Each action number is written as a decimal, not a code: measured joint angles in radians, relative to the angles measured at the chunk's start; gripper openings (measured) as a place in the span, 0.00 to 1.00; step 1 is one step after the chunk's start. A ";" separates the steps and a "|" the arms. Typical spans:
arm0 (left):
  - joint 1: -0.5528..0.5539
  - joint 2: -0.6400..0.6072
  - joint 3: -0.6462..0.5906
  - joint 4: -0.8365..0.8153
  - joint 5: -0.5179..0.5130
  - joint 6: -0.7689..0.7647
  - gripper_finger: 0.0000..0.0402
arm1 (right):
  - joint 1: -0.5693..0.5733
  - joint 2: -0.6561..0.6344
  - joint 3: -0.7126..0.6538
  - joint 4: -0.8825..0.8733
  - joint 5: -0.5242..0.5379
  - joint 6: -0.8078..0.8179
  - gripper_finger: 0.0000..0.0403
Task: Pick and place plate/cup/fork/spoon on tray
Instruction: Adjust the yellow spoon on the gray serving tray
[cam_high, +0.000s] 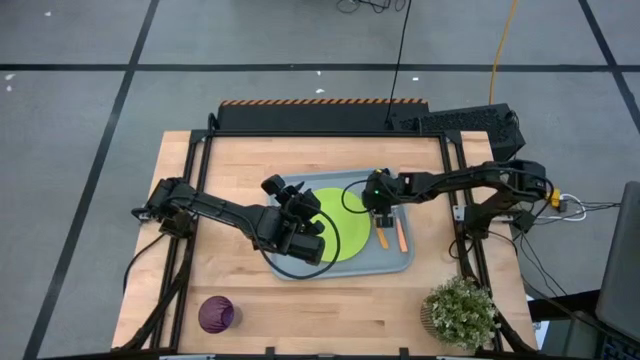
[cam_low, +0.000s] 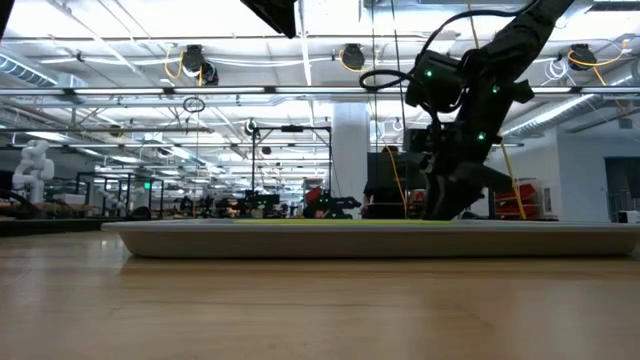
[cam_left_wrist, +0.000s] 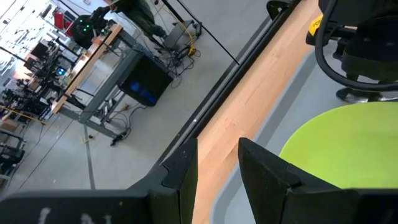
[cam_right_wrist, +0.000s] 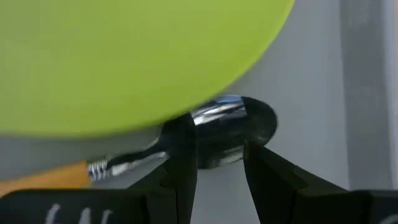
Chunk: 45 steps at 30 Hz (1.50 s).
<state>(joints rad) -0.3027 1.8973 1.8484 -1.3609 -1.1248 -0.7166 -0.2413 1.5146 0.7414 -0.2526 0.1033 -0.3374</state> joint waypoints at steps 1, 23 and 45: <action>0.000 0.000 0.000 0.000 0.000 0.000 0.30 | 0.000 -0.001 0.000 -0.018 0.004 0.000 0.30; 0.000 0.000 0.000 0.001 0.000 -0.001 0.30 | 0.001 -0.132 0.000 -0.152 0.056 0.031 0.30; 0.001 0.000 0.000 0.003 0.000 -0.002 0.30 | -0.041 -0.084 0.000 0.006 0.031 0.154 0.30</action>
<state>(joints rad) -0.3020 1.8973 1.8484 -1.3582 -1.1248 -0.7190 -0.2820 1.4304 0.7410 -0.2470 0.1346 -0.1831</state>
